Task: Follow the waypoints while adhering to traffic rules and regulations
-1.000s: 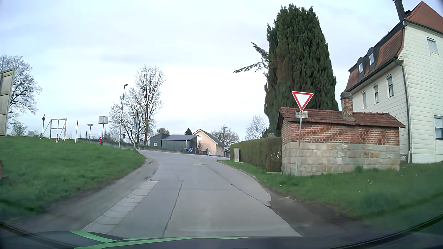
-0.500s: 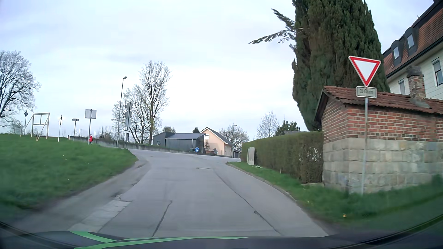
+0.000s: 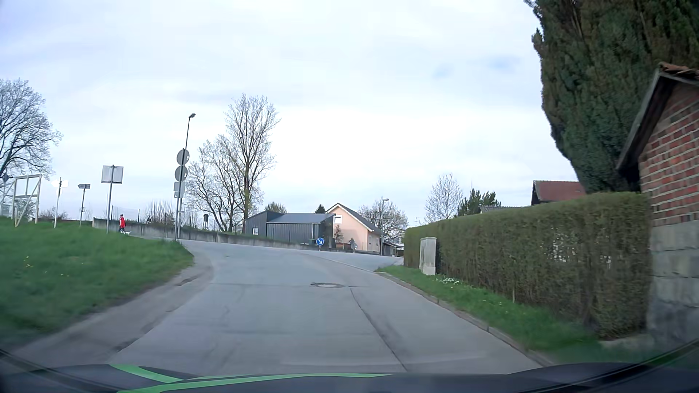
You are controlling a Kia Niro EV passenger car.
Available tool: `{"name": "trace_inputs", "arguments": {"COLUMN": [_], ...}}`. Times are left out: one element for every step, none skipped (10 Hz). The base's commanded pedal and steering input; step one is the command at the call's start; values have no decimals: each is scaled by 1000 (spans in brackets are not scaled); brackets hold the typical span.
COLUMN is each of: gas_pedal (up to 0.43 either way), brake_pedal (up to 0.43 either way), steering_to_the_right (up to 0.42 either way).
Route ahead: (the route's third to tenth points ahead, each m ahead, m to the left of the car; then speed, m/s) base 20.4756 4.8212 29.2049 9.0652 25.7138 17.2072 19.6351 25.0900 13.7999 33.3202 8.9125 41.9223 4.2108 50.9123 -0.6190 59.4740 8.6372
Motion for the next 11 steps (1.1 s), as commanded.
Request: {"name": "trace_inputs", "arguments": {"gas_pedal": [0,0,0,0,0,0,0,0,0,0,0], "brake_pedal": [0,0,0,0,0,0,0,30,61,79,85], "steering_to_the_right": [-28,-28,-28,-28,-28,-31,-37,-45,-50,-54,-63]}}
